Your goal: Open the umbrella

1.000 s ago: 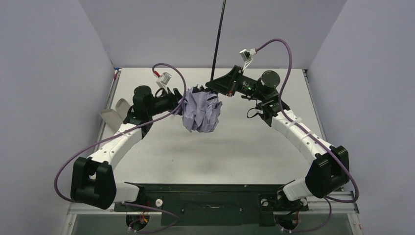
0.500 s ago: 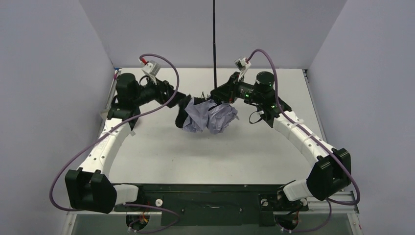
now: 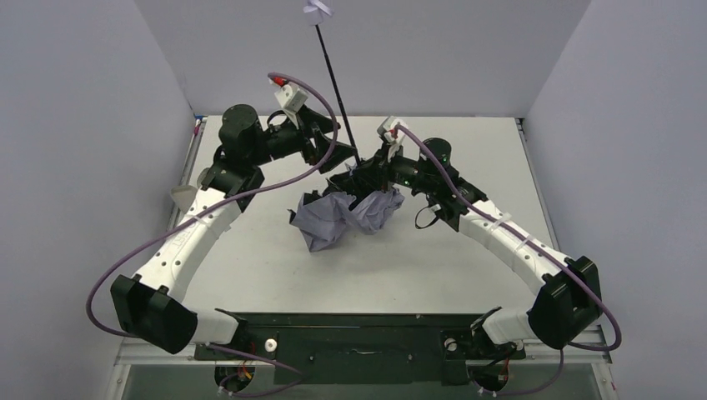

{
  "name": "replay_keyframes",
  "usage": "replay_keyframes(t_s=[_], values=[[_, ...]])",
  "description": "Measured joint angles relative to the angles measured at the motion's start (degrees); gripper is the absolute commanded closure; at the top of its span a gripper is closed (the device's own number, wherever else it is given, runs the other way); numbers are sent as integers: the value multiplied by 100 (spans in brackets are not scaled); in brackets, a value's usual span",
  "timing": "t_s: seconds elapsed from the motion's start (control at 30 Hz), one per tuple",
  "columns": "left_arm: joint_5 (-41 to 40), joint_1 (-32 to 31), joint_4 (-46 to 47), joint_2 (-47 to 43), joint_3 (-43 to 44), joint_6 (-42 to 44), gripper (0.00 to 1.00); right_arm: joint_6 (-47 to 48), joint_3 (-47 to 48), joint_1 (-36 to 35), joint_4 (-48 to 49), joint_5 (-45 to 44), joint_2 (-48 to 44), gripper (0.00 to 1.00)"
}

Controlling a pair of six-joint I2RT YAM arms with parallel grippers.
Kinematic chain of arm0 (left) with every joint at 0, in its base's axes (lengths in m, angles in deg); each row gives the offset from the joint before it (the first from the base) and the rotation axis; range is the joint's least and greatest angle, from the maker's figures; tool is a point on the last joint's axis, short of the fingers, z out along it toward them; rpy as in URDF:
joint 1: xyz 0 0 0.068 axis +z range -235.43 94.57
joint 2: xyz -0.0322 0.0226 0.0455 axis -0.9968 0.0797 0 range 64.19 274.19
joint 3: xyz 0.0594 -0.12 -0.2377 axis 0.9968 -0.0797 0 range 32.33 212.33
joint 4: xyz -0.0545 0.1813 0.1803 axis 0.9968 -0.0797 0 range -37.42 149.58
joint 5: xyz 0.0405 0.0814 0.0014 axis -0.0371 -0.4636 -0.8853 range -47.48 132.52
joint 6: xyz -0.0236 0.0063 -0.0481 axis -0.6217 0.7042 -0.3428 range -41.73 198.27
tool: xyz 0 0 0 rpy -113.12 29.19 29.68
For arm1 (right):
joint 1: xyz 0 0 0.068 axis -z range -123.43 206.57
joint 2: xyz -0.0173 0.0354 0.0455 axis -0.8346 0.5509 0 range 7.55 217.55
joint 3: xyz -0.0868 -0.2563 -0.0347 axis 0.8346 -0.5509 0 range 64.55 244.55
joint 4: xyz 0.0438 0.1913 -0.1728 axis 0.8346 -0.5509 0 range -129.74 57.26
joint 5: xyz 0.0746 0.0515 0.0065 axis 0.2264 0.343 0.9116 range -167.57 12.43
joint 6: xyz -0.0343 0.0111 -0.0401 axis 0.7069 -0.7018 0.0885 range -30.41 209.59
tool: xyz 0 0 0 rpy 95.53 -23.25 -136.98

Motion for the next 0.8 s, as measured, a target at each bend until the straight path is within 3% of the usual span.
replay_keyframes(t_s=[0.2,0.33,0.37,0.4,0.43,0.47,0.53,0.57,0.63,0.7,0.8], values=[[-437,-116,411,258,-96,-684,24,168,-195,-170,7,-116,-52,100],[-597,-138,809,315,-302,-1182,57,181,-310,-210,98,-192,-109,100],[-632,-149,894,332,-328,-1296,74,181,-352,-219,127,-203,-136,100],[-667,-162,990,352,-348,-1384,82,181,-378,-225,136,-214,-157,100],[-688,-175,1054,365,-361,-1460,96,181,-400,-234,144,-219,-173,92],[-719,-181,1119,372,-376,-1497,99,184,-420,-238,151,-221,-192,88],[-734,-192,1172,374,-385,-1460,100,195,-444,-238,155,-240,-225,68],[-737,-195,1182,374,-382,-1412,100,229,-446,-238,151,-240,-256,53],[-730,-197,1145,382,-376,-1309,100,262,-446,-238,149,-234,-339,39],[-710,-229,994,402,-306,-1012,100,297,-446,-205,105,-227,-446,35],[-741,-369,518,411,-70,-293,100,367,-442,-87,-63,-181,-601,43]])
